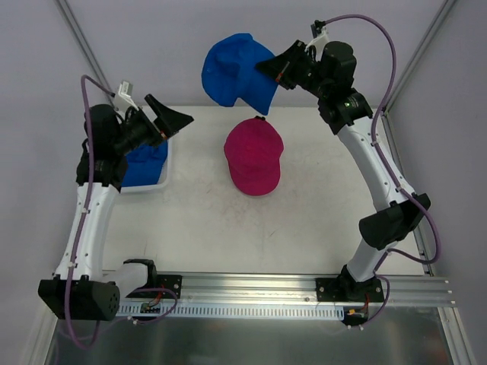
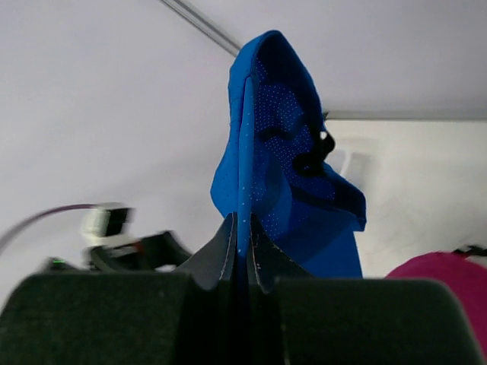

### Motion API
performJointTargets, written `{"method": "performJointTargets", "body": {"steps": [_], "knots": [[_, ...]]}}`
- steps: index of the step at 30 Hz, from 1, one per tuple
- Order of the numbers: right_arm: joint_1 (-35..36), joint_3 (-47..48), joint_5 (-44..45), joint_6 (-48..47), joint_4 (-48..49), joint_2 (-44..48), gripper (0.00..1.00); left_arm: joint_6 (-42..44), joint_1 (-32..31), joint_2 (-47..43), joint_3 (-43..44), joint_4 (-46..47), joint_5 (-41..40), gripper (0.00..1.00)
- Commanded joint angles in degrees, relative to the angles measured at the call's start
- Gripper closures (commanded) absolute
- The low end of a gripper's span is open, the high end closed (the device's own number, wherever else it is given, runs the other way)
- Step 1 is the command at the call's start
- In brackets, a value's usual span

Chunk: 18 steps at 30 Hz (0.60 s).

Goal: Stack the hats

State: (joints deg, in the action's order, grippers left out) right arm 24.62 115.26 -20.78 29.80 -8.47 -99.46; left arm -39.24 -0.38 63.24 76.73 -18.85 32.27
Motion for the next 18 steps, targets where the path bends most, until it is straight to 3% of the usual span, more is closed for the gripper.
{"method": "performJointTargets", "body": {"steps": [1,2,7,18], "knots": [[1.0,0.6,-0.4,17.6,2.8,1.3,1.00,-22.5,-0.2,0.1,-15.1,29.6,13.7,0.01],[1.1,0.8,0.1,19.4,2.1,1.4,1.00,-26.1,-0.7,-0.7,-18.2,37.1,11.3,0.01],[2.1,5.7,5.4,30.5,-10.2,0.7,0.99,-27.6,-8.2,3.4,-15.3,47.5,9.6,0.01],[8.0,18.7,11.2,37.0,-15.8,-8.6,1.00,-37.6,-17.8,13.3,-2.5,46.5,-0.1,0.01]]}}
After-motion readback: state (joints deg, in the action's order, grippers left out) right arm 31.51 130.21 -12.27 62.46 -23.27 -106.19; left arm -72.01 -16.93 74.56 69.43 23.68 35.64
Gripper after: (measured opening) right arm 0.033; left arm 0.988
